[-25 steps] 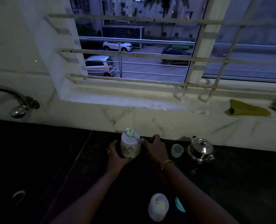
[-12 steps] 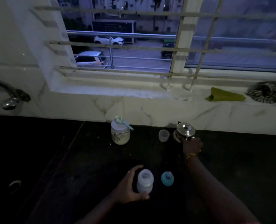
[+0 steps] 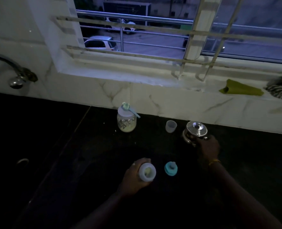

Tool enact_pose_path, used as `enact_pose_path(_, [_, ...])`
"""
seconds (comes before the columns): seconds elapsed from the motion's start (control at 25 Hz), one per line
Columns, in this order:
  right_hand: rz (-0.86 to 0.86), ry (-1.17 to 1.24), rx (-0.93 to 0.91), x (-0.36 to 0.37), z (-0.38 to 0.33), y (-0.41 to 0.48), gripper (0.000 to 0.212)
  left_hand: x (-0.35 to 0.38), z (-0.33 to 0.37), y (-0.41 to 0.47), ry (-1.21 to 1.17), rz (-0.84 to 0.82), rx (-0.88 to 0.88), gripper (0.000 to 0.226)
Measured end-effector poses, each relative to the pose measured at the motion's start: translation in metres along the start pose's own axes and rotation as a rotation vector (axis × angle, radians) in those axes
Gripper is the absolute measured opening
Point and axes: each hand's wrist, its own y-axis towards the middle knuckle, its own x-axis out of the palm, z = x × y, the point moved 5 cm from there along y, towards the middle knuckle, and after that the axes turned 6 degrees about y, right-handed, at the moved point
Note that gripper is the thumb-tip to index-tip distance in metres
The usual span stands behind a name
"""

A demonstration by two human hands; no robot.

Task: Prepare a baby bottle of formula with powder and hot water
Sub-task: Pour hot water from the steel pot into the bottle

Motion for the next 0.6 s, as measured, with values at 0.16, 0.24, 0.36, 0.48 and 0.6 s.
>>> enact_pose_path(0.16, [-0.272,-0.221,-0.052,-0.036,-0.018,-0.047,0.020,-0.008,0.008,-0.006,-0.002,0.043,0.007,0.063])
enact_pose_path(0.24, [-0.313,-0.312,-0.102,-0.053,-0.033,-0.068,0.027,-0.009,0.015,-0.006,0.020,0.039,-0.008,0.061])
enact_pose_path(0.36, [-0.376,-0.414,-0.193,-0.071,-0.062,-0.101,0.033,-0.007,0.027,-0.007,0.022,0.016,-0.005,0.060])
enact_pose_path(0.48, [-0.482,-0.512,-0.257,-0.075,-0.088,-0.127,0.033,-0.003,0.043,-0.011,0.003,-0.022,0.010,0.060])
enact_pose_path(0.6, [-0.575,-0.612,-0.340,-0.071,-0.111,-0.145,0.041,-0.001,0.051,-0.014,0.007,-0.041,0.022,0.063])
